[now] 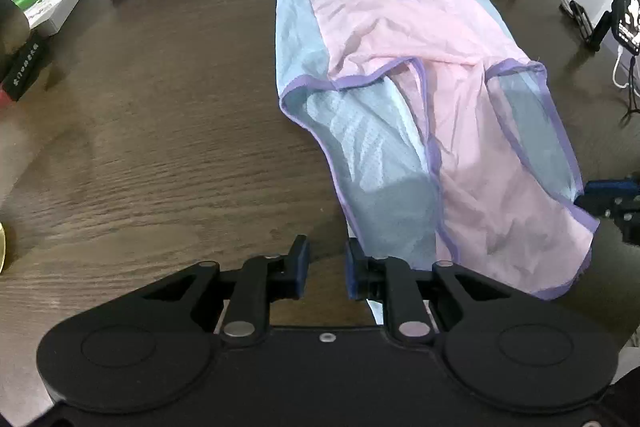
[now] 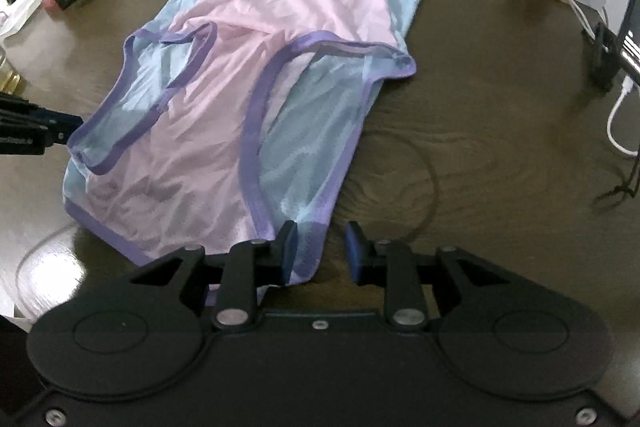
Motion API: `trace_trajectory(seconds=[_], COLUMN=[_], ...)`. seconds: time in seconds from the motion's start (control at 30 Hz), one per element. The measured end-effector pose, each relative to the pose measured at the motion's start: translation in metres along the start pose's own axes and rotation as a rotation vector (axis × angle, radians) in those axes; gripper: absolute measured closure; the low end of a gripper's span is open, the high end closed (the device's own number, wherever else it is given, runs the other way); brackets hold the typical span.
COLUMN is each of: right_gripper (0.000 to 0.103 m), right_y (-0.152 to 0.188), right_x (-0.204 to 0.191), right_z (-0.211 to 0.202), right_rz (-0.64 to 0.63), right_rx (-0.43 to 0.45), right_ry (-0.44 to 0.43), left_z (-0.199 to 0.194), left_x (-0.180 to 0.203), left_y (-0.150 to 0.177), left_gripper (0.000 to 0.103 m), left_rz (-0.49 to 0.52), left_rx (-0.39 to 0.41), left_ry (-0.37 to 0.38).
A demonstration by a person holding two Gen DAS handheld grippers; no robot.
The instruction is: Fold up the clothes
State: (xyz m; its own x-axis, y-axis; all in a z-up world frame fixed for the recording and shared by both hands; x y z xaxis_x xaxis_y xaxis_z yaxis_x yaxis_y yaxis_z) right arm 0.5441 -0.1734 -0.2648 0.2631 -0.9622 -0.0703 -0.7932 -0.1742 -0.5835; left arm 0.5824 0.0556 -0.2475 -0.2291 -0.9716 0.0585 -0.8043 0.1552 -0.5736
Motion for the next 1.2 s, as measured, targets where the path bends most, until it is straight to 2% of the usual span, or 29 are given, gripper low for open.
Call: trace_trajectory(seconds=[0.1, 0.17, 0.23, 0.3, 0.43, 0.5, 0.53, 0.57, 0.67, 0.73, 0.77, 0.97, 1.1, 1.2], right_gripper=[0.1, 0.1, 0.102, 0.102, 0.101, 0.095, 0.086, 0.084, 0.085, 0.089, 0.099, 0.101, 0.101, 0.101], right_y=[-0.002, -0.002, -0.002, -0.002, 0.001, 0.004, 0.005, 0.006, 0.011, 0.012, 0.012, 0.004, -0.001, 0.002], right_x=[0.001, 0.003, 0.005, 0.004, 0.001, -0.001, -0.001, -0.001, -0.004, -0.007, -0.009, 0.002, 0.019, 0.023], right_z=[0.001, 0.0, -0.001, 0.0, -0.001, -0.002, -0.003, -0.003, -0.006, -0.006, -0.006, -0.003, -0.003, -0.003], right_rz=[-0.001, -0.003, -0.004, -0.007, -0.01, -0.007, -0.007, -0.009, 0.004, 0.009, 0.0, -0.021, -0.034, -0.066], right_rx=[0.005, 0.012, 0.017, 0.017, 0.018, 0.014, 0.011, 0.007, -0.005, -0.003, -0.002, -0.012, -0.046, -0.097], right_ry=[0.008, 0.014, 0.015, 0.016, 0.004, 0.008, 0.011, 0.011, -0.02, -0.037, -0.045, 0.035, 0.053, 0.043], left_z=[-0.009, -0.016, -0.019, -0.019, -0.007, -0.002, -0.001, 0.0, 0.0, 0.0, 0.0, -0.003, -0.006, -0.009], left_x=[-0.003, -0.007, -0.008, -0.003, 0.008, 0.009, 0.007, 0.005, 0.001, -0.002, -0.004, 0.005, 0.021, 0.027], left_y=[-0.005, -0.01, -0.013, -0.014, -0.008, -0.005, -0.004, -0.003, 0.0, 0.001, 0.001, 0.004, 0.009, 0.012], left_gripper=[0.081, 0.061, 0.059, 0.059, 0.059, 0.064, 0.08, 0.092, 0.099, 0.101, 0.101, 0.102, 0.101, 0.101], left_rz=[-0.047, -0.104, -0.132, -0.105, -0.025, -0.027, -0.033, -0.038, -0.035, -0.046, -0.054, -0.044, 0.002, 0.034], left_rx=[0.031, 0.048, 0.056, 0.05, 0.013, -0.004, -0.005, -0.005, -0.003, -0.001, 0.0, -0.029, -0.06, -0.061], left_ry=[0.028, 0.063, 0.097, 0.122, 0.085, 0.065, 0.061, 0.057, 0.036, 0.029, 0.022, 0.026, 0.058, 0.04])
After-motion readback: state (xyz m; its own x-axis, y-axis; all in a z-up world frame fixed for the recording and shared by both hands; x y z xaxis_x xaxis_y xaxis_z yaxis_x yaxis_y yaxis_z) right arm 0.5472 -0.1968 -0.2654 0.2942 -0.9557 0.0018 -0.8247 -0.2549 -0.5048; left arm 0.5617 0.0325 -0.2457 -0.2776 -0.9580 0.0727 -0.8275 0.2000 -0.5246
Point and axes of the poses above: each gripper's, at about its wrist camera, not at the fingertips, and z roughly the way its jaws point, x to its right, y to its underside, the point moved 5 cm from there along z, roughly the way its jaws point, and after that the axes turned 11 degrees about x, right-handed, at the moved point
